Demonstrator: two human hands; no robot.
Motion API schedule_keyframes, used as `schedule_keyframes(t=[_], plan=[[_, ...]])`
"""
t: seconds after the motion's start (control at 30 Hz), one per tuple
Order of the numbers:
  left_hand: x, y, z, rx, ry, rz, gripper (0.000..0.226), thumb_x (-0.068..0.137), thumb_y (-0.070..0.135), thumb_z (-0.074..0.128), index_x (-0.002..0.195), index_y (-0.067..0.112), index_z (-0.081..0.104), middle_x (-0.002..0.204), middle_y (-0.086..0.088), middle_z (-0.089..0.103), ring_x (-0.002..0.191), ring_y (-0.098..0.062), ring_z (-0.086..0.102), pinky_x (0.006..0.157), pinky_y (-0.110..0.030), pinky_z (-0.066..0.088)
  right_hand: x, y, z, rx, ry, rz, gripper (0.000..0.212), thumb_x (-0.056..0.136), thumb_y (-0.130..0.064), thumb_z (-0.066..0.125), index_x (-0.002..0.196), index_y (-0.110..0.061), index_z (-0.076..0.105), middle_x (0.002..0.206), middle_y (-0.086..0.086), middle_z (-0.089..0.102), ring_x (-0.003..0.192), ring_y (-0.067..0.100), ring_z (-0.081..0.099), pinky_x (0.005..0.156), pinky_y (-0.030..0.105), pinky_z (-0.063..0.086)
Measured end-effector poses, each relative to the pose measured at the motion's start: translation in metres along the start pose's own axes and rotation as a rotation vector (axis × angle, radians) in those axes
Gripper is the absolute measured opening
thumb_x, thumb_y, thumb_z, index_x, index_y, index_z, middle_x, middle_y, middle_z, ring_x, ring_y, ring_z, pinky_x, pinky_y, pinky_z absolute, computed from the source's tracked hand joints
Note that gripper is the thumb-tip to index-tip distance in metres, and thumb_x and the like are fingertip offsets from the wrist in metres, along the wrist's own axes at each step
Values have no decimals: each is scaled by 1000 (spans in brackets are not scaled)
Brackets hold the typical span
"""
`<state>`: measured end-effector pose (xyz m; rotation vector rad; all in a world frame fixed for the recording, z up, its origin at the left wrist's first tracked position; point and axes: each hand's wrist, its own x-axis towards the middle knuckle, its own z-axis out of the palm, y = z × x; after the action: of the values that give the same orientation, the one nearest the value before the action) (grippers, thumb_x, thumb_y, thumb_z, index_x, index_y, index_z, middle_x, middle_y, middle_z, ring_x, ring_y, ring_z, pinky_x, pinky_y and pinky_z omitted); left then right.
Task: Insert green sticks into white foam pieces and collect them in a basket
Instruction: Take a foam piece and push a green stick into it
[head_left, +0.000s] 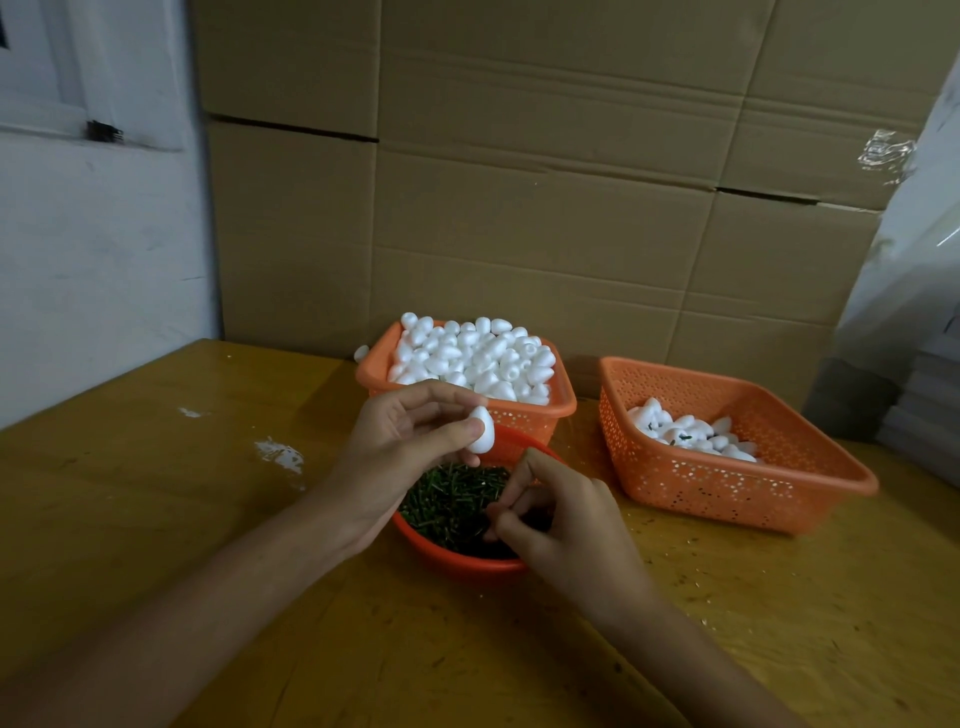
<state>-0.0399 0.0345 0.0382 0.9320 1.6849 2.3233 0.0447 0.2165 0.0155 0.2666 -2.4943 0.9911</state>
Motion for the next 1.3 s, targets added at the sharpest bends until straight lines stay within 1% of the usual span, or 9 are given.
schedule_keyframes(t=[0.07,0.17,0.37,0.6,0.7,0.87,0.97,1.1,1.3], plan=[[0,-1,0,-19,4,7,25,74,27,84,97,20,81,99,-13,78,87,-23,73,78,-29,61,0,0,1,9,24,-14,20,92,-21,78,87,-27,60,76,-8,76,73,11,73,64,40,56],[0,0,0,-47,1,22,21,73,26,82,93,21,80,98,-13,77,89,-23,74,77,-30,61,0,-1,1,59,54,-25,19,95,-23,78,88,-27,61,73,-11,75,73,9,73,62,25,52],[1,-1,-2,-54,-3,33,14,84,7,72,90,18,77,103,-19,77,91,-26,75,78,-31,61,0,-2,-3,148,77,-23,15,101,-20,69,93,-22,58,74,-6,75,70,9,71,59,14,42],[2,-4,-3,-69,32,54,15,87,8,70,96,14,80,102,-18,76,92,-25,74,76,-32,61,-1,0,-4,258,45,11,11,106,-15,60,108,-24,55,80,-4,79,77,10,76,64,18,51],[2,-5,-2,-66,38,54,15,87,9,71,96,15,81,100,-13,77,90,-23,75,76,-30,62,-1,0,-6,283,30,19,14,109,-16,55,115,-28,57,88,-6,81,85,12,77,78,34,61],[1,-4,-1,-70,36,55,13,87,11,73,97,14,81,100,-13,77,91,-23,75,75,-28,61,0,1,-5,297,51,35,8,110,-20,53,107,-22,60,102,-9,81,91,14,78,86,50,61],[1,-5,-1,-71,38,53,14,87,12,74,99,13,81,98,-12,77,90,-23,75,75,-27,61,0,2,-5,317,53,32,8,110,-20,54,106,-23,60,105,-9,80,92,15,77,88,54,60],[2,-4,-1,-71,43,53,14,87,11,74,98,14,81,99,-13,77,90,-23,75,75,-28,61,1,6,-7,387,32,29,5,109,-20,56,113,-21,59,112,-7,80,100,18,77,92,59,58],[2,-4,0,-79,37,45,12,86,10,79,97,14,81,99,-12,77,89,-23,75,74,-28,61,4,13,-8,441,18,35,8,110,-19,53,114,-15,58,113,-1,80,99,21,77,97,53,57]])
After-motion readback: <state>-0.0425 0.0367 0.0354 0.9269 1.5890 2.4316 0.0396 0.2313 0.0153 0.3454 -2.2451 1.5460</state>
